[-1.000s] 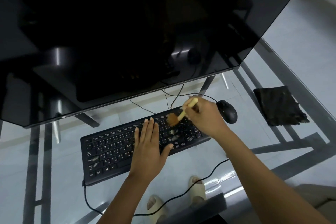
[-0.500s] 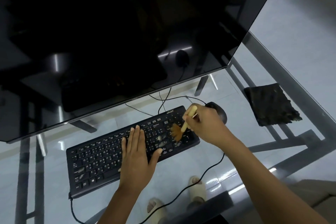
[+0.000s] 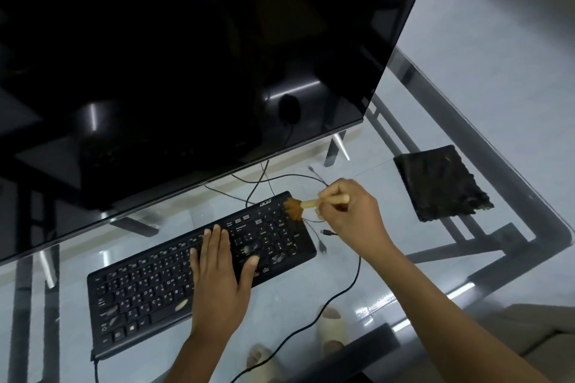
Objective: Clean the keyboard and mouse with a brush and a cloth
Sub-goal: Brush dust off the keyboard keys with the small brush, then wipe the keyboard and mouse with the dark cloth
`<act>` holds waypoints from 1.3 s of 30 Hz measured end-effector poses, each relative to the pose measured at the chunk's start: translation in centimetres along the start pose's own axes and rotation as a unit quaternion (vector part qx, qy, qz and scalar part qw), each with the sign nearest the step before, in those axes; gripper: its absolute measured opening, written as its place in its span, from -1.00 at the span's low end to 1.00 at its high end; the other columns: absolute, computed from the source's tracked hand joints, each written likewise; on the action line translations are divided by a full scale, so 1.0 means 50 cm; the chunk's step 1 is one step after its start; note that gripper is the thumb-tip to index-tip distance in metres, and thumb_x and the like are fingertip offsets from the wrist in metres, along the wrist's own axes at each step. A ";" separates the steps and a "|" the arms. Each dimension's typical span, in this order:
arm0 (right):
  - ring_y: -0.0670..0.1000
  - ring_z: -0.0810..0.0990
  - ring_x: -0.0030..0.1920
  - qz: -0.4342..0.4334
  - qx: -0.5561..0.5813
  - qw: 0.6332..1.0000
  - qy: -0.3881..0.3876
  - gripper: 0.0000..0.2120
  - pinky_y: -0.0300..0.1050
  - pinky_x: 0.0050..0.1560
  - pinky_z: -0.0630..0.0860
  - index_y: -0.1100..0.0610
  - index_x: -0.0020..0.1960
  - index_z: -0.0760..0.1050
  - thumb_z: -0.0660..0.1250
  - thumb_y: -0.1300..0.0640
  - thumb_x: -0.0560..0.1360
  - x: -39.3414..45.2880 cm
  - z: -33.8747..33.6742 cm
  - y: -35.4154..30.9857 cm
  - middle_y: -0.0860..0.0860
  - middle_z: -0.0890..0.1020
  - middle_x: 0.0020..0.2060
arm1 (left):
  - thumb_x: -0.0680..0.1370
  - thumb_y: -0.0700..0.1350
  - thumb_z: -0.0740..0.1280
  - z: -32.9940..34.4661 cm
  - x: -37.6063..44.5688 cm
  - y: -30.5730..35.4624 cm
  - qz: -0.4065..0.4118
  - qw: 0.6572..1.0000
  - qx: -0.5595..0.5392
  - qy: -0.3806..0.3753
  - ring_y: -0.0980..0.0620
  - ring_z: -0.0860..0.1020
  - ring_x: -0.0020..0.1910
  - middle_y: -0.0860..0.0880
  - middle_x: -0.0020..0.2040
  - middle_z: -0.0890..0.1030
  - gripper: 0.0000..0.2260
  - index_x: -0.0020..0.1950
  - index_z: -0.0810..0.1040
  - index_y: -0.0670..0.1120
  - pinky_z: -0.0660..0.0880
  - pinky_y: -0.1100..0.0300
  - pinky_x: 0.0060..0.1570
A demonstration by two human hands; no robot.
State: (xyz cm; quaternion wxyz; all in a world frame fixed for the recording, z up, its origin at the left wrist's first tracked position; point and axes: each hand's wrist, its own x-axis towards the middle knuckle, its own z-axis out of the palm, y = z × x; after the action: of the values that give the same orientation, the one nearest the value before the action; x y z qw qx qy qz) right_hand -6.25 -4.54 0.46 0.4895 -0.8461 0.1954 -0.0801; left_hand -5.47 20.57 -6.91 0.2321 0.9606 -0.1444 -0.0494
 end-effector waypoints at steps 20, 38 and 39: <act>-0.03 0.50 -0.11 0.102 -0.221 0.952 0.185 -0.91 -0.12 -0.08 0.26 -0.02 -0.07 0.64 0.40 0.00 0.48 0.010 -0.139 0.267 -0.11 0.63 -0.18 | 0.57 0.29 -0.18 0.195 0.228 0.486 0.226 0.971 0.000 -0.081 0.05 -0.06 0.54 -0.05 0.56 0.11 -0.31 0.54 0.10 -0.13 -0.13 0.00 0.49; 0.01 0.46 0.06 0.115 -0.189 0.948 0.228 -0.77 -0.02 0.14 0.37 0.05 0.11 0.51 0.31 -0.02 0.51 0.107 -0.284 0.303 -0.01 0.52 0.06 | 0.61 0.21 0.00 0.243 0.284 0.546 0.170 0.974 0.105 -0.106 -0.10 0.31 0.40 -0.12 0.44 0.35 -0.41 0.47 0.25 -0.18 0.25 0.00 0.37; 0.02 0.45 0.12 0.138 -0.192 0.945 0.225 -0.76 -0.02 0.19 0.37 0.07 0.15 0.49 0.32 0.01 0.52 0.130 -0.316 0.305 0.01 0.50 0.10 | 0.61 0.20 0.01 0.248 0.294 0.563 0.162 0.972 0.128 -0.115 -0.08 0.33 0.38 -0.11 0.43 0.36 -0.43 0.48 0.24 -0.16 0.29 0.04 0.33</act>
State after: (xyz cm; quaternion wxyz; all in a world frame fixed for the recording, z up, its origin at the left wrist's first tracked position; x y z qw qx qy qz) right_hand -9.35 -26.56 -5.00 0.2668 -0.8489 0.4268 -0.1614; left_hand -0.63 -13.11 -5.36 0.0944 0.9341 -0.3289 -0.1024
